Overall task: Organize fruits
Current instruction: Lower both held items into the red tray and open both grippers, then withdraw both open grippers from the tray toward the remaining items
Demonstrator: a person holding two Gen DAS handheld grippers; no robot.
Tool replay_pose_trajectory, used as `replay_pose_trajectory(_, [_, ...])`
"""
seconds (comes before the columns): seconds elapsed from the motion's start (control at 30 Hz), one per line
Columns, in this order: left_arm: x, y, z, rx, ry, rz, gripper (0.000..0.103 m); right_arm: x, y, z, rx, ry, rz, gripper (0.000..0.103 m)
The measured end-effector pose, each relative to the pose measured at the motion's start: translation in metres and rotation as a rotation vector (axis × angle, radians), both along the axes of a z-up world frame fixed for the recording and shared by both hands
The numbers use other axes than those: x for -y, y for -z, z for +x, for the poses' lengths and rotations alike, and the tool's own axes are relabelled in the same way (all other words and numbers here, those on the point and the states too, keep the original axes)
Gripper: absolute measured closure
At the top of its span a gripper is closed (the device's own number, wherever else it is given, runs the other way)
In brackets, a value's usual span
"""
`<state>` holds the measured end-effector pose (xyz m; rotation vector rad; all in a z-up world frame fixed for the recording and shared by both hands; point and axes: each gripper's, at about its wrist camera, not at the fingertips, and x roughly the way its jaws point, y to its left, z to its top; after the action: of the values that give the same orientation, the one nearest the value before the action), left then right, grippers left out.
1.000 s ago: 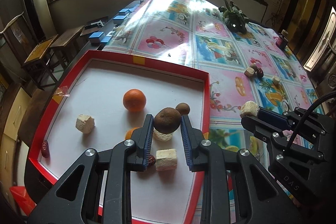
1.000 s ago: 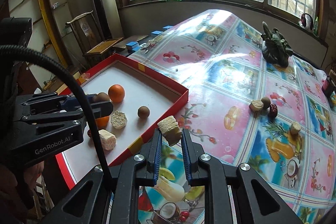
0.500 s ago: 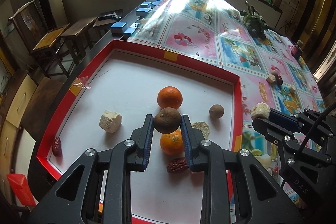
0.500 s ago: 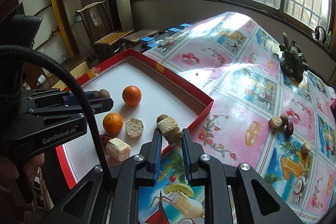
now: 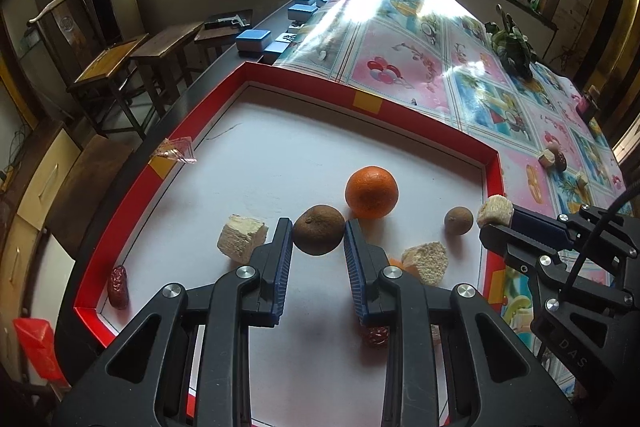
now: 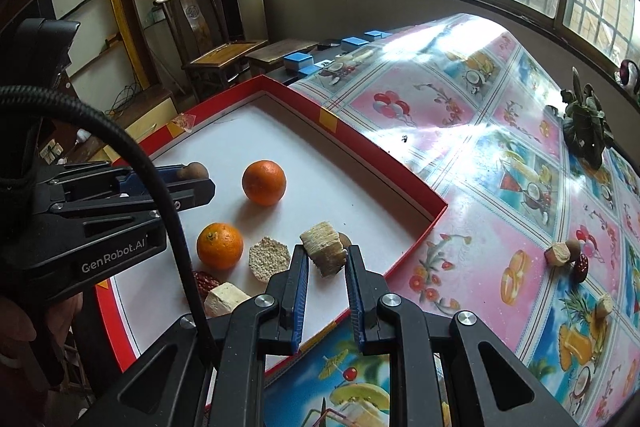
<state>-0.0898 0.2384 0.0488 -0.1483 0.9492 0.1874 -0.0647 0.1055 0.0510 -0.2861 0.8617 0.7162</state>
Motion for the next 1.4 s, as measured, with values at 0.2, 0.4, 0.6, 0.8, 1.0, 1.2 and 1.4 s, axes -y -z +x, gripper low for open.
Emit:
replay_pose_trajectory(0.2, [-0.001, 0.007, 0.005, -0.015, 0.001, 0.005, 0.078, -0.007, 0.004, 0.019, -0.023, 0.007, 0.000, 0.085])
replay_pose_trajectory(0.4, [-0.001, 0.010, 0.009, -0.018, -0.008, 0.026, 0.078, -0.019, 0.014, 0.029, -0.049, -0.012, -0.002, 0.085])
replay_pose_trajectory(0.6, [-0.003, 0.012, 0.010, -0.017, -0.025, 0.036, 0.078, -0.030, 0.018, 0.034, -0.044, -0.023, -0.006, 0.085])
replay_pose_trajectory(0.8, [-0.003, 0.012, 0.009, -0.018, -0.034, 0.021, 0.077, -0.031, 0.016, 0.026, -0.047, -0.058, 0.003, 0.085])
replay_pose_trajectory(1.0, [0.001, 0.004, 0.005, 0.012, -0.048, 0.019, 0.042, -0.017, 0.012, 0.023, -0.066, -0.030, 0.025, 0.085])
replay_pose_trajectory(1.2, [0.012, -0.004, 0.002, 0.030, -0.044, 0.049, 0.042, -0.001, 0.005, 0.015, -0.057, -0.003, 0.048, 0.084])
replay_pose_trajectory(1.4, [0.029, -0.009, 0.004, 0.041, -0.024, 0.048, 0.042, 0.023, -0.008, 0.009, -0.026, 0.049, 0.077, 0.080])
